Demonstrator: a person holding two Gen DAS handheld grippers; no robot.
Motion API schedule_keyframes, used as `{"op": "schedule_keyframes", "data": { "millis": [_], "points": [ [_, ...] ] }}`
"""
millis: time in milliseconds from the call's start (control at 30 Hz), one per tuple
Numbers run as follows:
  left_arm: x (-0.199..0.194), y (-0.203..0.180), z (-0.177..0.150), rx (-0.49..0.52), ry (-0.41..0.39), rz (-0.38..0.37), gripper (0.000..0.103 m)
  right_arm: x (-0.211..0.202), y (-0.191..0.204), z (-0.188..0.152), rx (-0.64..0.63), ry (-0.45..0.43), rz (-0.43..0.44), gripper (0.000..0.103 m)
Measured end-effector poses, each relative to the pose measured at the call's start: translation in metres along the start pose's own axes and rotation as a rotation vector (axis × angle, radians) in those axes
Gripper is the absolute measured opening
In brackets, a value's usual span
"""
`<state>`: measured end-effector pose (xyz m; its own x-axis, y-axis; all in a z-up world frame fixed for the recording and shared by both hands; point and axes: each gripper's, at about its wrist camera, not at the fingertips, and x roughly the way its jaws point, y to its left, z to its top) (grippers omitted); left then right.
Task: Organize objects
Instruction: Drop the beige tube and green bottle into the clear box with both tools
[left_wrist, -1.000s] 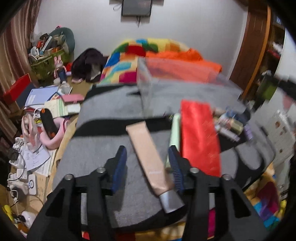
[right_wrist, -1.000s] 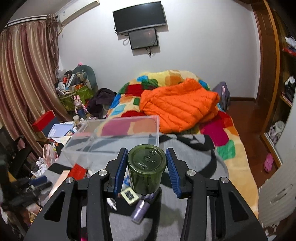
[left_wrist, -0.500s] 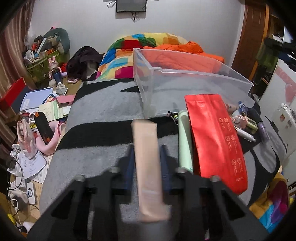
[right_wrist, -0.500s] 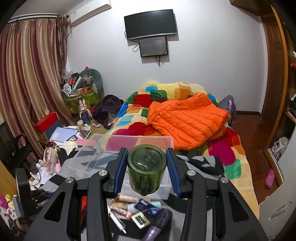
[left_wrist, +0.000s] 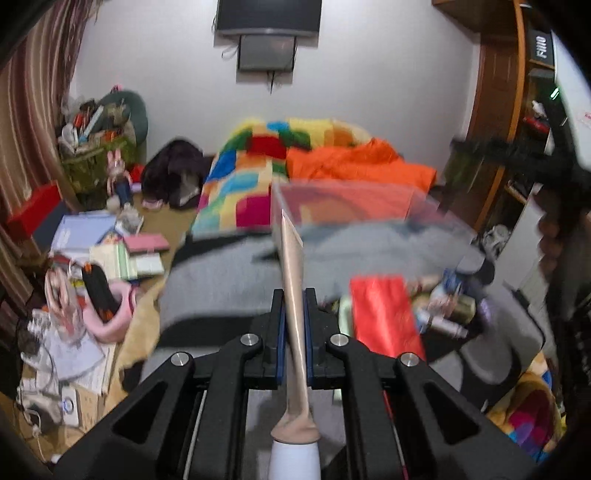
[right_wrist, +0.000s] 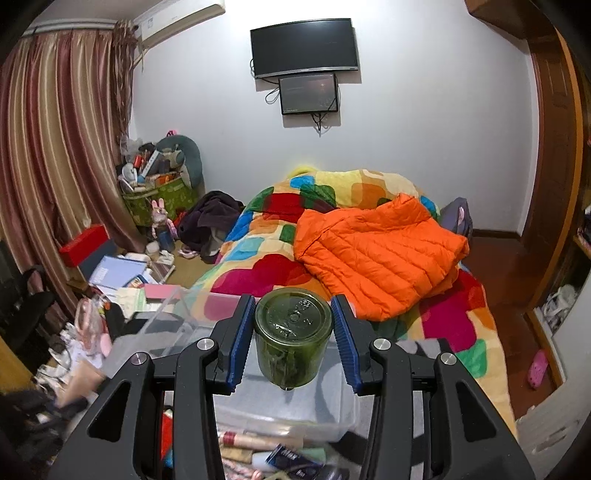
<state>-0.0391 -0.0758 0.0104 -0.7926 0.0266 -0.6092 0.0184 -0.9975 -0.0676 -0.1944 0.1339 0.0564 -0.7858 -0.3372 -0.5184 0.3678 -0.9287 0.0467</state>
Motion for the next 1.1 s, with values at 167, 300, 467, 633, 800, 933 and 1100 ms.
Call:
{"op": "schedule_keyframes", "data": {
  "millis": [167,300,467,633,800,933,1100],
  "points": [
    [0.004,-0.009,0.035,0.032,-0.054,-0.004,0.007,0.028,0.006,-0.008,-0.026,0.078,0.005,0.039],
    [0.024,-0.015,0.061,0.047,-0.041,-0.017,0.007,0.043,0.014,-0.019,-0.096,0.105,-0.073,0.039],
    [0.058,-0.025,0.086,0.07,0.009,-0.05,0.007,0.057,0.023,-0.028,-0.171,0.146,-0.111,0.039],
    [0.103,-0.032,0.1,0.066,0.11,-0.074,0.007,0.074,0.028,-0.032,-0.166,0.213,-0.043,0.039],
    [0.129,-0.039,0.106,0.08,0.153,-0.072,0.007,0.079,0.027,-0.034,-0.113,0.259,0.068,0.049],
    [0.143,-0.046,0.107,0.105,0.169,-0.059,0.007,0.075,0.026,-0.036,-0.1,0.254,0.094,0.053],
    [0.161,-0.046,0.102,0.111,0.212,-0.045,0.007,0.059,0.02,-0.039,-0.092,0.234,0.091,0.059]
  ]
}}
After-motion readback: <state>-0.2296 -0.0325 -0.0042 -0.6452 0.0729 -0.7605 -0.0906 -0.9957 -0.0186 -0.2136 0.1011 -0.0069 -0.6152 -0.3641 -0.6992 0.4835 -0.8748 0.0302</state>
